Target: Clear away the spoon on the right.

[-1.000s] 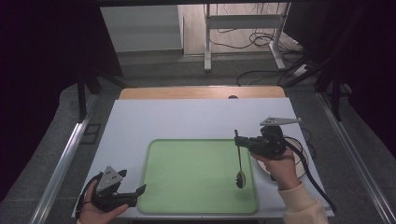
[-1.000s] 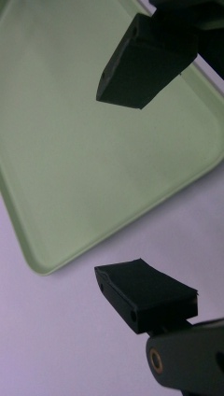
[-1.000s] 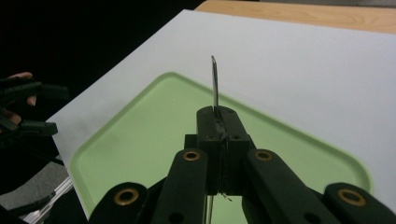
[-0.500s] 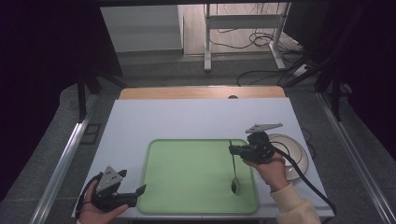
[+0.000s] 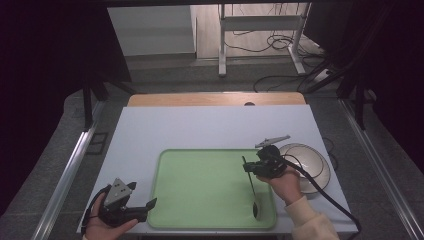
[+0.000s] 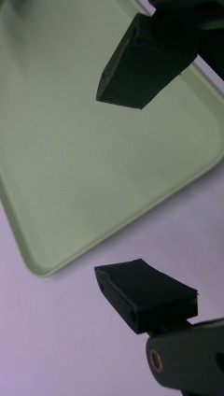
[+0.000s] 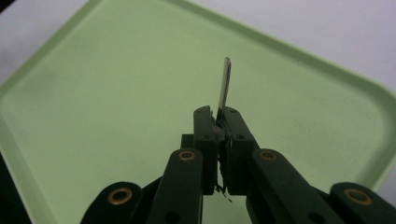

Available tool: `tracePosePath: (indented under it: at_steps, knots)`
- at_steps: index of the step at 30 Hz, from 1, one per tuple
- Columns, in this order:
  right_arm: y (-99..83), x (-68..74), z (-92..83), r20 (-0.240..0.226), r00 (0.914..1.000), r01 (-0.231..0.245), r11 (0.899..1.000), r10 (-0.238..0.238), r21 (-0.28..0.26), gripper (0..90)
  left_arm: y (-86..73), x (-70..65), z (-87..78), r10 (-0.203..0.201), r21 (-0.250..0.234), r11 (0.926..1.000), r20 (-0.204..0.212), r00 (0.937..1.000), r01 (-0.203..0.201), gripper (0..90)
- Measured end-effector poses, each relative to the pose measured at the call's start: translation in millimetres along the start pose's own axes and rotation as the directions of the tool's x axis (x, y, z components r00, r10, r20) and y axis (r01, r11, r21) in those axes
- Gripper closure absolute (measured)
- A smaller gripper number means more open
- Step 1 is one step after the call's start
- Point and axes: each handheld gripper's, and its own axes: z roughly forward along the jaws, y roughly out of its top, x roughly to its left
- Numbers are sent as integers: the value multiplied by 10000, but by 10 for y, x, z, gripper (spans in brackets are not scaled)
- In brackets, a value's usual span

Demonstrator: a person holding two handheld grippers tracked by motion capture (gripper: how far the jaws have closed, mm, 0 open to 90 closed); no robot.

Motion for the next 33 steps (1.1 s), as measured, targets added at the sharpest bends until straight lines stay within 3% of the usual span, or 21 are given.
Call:
tracePosePath:
  at_steps: [14, 19, 23, 24, 25, 27, 30, 31, 33]
  knots:
    - [-44, -43, 104, 306, 9995, 49, 9989, -63, 474, 787, -1, 0, 0, 7, 7, 10000, 18, 10000, -7, 149]
    - [-58, -30, 133, 858, 9952, 403, 9967, -462, 701, 728, -1, 0, 1, 13, 16, 10000, 21, 10000, -13, 148]
    - [-65, -16, 160, 1317, 9875, 743, 9924, -870, 983, 620, -1, 0, 2, 16, 20, 10000, 27, 10000, -16, 148]
    - [-62, -18, 167, 1474, 9854, 709, 9923, -854, 1013, 523, -1, 0, 1, 21, 22, 10000, 26, 10000, -21, 148]
    - [-62, -18, 167, 1474, 9854, 709, 9923, -854, 1013, 523, -1, 0, 1, 25, 22, 10000, 29, 10000, -25, 148]
    - [-55, -26, 177, 1614, 9835, 632, 9915, -812, 1134, 390, -2, 1, 2, 26, 28, 10000, 41, 10000, -26, 149]
    - [-50, -22, 189, 1481, 9847, 736, 9899, -914, 1214, 344, -2, 0, 2, 35, 28, 10000, 42, 10000, -36, 148]
    - [-47, 7, 188, 1573, 9792, 1117, 9878, -1280, 1089, 292, -1, -1, 1, 40, 23, 10000, 41, 10000, -40, 148]
    - [-44, 18, 186, 1677, 9752, 1295, 9867, -1446, 980, 279, -1, -1, 1, 40, 21, 10000, 43, 10000, -40, 148]
